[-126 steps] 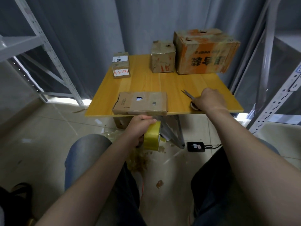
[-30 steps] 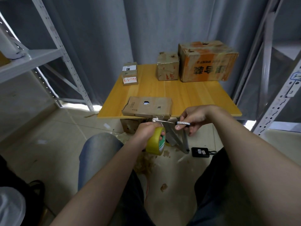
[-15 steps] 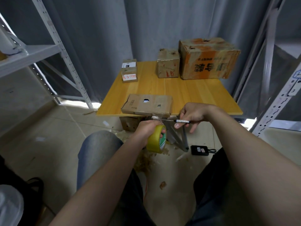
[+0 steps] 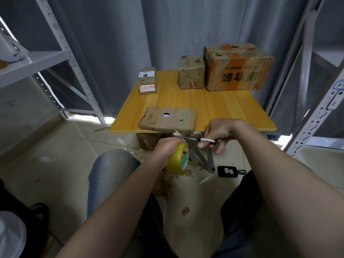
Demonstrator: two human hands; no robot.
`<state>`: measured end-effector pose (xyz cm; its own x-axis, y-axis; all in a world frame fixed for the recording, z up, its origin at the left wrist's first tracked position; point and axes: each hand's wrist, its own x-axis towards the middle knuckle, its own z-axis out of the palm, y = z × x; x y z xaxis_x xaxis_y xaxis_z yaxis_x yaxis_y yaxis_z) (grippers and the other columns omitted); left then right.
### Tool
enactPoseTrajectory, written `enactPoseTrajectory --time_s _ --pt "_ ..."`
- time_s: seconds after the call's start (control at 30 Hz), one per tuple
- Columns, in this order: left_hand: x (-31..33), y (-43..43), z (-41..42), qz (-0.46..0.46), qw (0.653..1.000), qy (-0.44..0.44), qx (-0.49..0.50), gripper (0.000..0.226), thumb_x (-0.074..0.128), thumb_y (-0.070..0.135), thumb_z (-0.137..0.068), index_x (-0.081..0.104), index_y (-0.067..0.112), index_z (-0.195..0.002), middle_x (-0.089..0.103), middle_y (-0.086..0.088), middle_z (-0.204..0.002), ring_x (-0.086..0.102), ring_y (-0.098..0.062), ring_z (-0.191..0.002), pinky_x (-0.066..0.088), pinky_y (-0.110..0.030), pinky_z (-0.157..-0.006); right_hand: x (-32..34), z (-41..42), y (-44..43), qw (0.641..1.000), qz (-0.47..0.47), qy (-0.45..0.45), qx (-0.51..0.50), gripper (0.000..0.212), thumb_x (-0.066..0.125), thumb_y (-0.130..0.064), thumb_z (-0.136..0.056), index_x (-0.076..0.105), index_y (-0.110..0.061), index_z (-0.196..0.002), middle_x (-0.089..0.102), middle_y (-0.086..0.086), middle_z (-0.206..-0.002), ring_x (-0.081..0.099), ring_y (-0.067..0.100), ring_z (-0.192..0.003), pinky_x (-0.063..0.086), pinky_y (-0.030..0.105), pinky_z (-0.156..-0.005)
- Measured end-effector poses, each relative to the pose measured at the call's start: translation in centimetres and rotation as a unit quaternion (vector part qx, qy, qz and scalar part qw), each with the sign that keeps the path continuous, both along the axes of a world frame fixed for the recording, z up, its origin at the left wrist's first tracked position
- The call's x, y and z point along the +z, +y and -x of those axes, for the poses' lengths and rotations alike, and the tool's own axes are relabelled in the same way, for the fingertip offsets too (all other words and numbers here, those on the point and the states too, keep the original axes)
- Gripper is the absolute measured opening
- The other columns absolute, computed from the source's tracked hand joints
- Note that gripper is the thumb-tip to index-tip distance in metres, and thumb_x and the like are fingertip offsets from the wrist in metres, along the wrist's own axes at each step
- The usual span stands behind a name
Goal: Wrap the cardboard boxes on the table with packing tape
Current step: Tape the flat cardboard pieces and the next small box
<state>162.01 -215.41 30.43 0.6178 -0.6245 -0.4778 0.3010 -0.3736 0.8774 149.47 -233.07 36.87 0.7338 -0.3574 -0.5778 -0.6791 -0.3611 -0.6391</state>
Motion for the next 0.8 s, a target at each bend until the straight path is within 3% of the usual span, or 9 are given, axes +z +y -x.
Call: enactPoseTrajectory --time_s 0.1,0.23,0.37,0.5,0.6,0.8 --pt "0.1 0.1 0.2 0.002 1.0 -0.002 -0.001 0.016 0.067 0.023 -0.098 0.074 0.011 -0.104 0.075 -0.014 -0.075 0.063 -0.02 -0.05 0.056 -0.029 -0.055 0.0 -0.1 0.2 1.0 -0.002 0.02 0.006 0.057 0.092 -0.022 -0.077 0.069 0.016 -0.113 0.063 0.016 -0.081 0.05 0.011 -0.047 0.063 0.033 -0.063" --pt "0.2 0.2 0.2 0.002 1.0 -0.006 0.002 0.016 0.065 0.021 -0.1 0.073 0.009 -0.107 0.074 -0.014 -0.073 0.063 -0.019 -0.049 0.055 -0.027 -0.051 -0.4 -0.3 0.2 1.0 -0.005 0.02 0.003 0.062 0.092 -0.023 -0.076 0.067 0.018 -0.116 0.06 0.017 -0.083 0.049 0.012 -0.05 0.063 0.034 -0.063" --pt "0.2 0.1 0.3 0.002 1.0 -0.007 0.004 0.016 0.064 0.02 -0.101 0.073 0.009 -0.107 0.073 -0.013 -0.073 0.062 -0.018 -0.048 0.055 -0.026 -0.051 -0.9 -0.4 0.1 1.0 -0.001 0.008 -0.002 0.055 0.093 -0.023 -0.075 0.071 0.016 -0.108 0.063 0.009 -0.066 0.049 0.012 -0.048 0.064 0.034 -0.063" --pt "0.1 0.1 0.3 0.002 1.0 -0.019 0.007 0.015 0.063 0.02 -0.1 0.074 0.009 -0.104 0.074 -0.012 -0.071 0.062 -0.018 -0.047 0.056 -0.025 -0.051 -1.2 -0.7 0.4 1.0 0.0 -0.012 -0.004 0.043 0.094 -0.021 -0.074 0.076 0.01 -0.097 0.064 0.009 -0.069 0.057 0.01 -0.048 0.063 0.032 -0.059" --pt "0.1 0.1 0.2 -0.006 1.0 -0.025 0.005 0.013 0.063 0.021 -0.1 0.073 0.012 -0.102 0.075 -0.011 -0.072 0.064 -0.017 -0.049 0.057 -0.026 -0.053 -1.4 -0.9 0.6 0.999 0.011 -0.033 -0.003 0.029 0.095 -0.017 -0.072 0.076 0.002 -0.082 0.063 0.01 -0.074 0.067 0.013 -0.06 0.062 0.031 -0.057" --pt "-0.2 -0.1 0.1 -0.006 1.0 -0.026 0.009 0.014 0.064 0.021 -0.099 0.075 0.012 -0.099 0.076 -0.012 -0.074 0.064 -0.017 -0.049 0.055 -0.025 -0.052 -1.9 -1.0 0.3 0.998 0.014 -0.05 -0.019 0.027 0.095 -0.017 -0.072 0.074 0.001 -0.076 0.064 0.007 -0.058 0.068 0.015 -0.054 0.062 0.028 -0.056"
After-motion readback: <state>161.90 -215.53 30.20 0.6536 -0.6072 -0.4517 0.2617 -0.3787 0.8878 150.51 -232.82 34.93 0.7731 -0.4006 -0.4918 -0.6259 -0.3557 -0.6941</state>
